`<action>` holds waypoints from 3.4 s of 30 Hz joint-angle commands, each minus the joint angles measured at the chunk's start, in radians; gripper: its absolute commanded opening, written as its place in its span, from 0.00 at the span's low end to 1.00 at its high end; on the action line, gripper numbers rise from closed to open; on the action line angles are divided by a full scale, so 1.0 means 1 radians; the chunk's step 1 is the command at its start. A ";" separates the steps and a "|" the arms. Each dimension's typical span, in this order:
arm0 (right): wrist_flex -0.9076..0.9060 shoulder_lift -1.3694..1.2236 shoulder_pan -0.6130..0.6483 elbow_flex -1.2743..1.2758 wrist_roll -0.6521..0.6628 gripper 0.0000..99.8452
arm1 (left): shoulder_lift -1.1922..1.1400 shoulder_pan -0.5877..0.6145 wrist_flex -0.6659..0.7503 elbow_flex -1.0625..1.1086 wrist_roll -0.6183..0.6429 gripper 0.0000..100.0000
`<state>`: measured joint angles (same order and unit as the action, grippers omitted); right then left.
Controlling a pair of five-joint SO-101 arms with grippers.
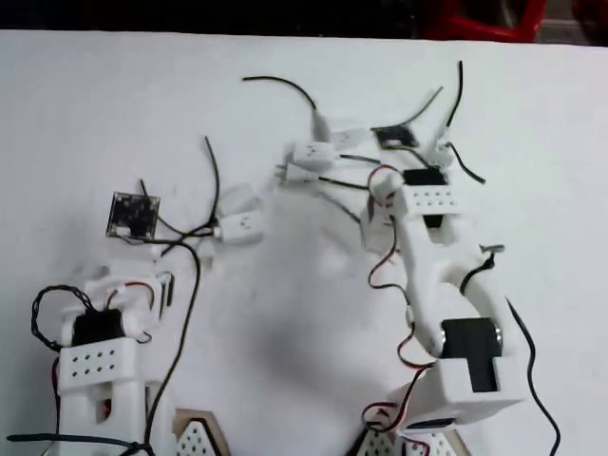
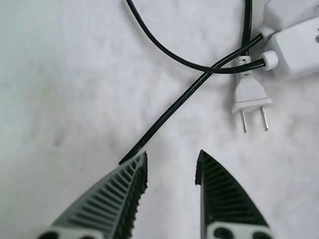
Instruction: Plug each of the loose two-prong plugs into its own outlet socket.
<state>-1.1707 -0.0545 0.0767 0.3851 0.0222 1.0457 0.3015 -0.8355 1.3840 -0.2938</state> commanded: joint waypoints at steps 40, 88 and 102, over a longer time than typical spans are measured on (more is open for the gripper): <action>-0.188 -0.065 0.128 -0.032 0.690 0.13 | 0.019 0.005 0.017 -0.003 -0.006 0.17; -0.223 0.048 0.119 -0.115 0.692 0.02 | 0.021 0.004 0.020 -0.003 -0.006 0.17; -0.084 0.762 0.377 0.138 0.351 0.02 | 0.022 -0.153 -0.068 -0.327 0.229 0.17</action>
<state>-1.3011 0.5700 0.3744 0.5033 0.4519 1.0457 0.2677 -0.8661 1.2183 -0.1834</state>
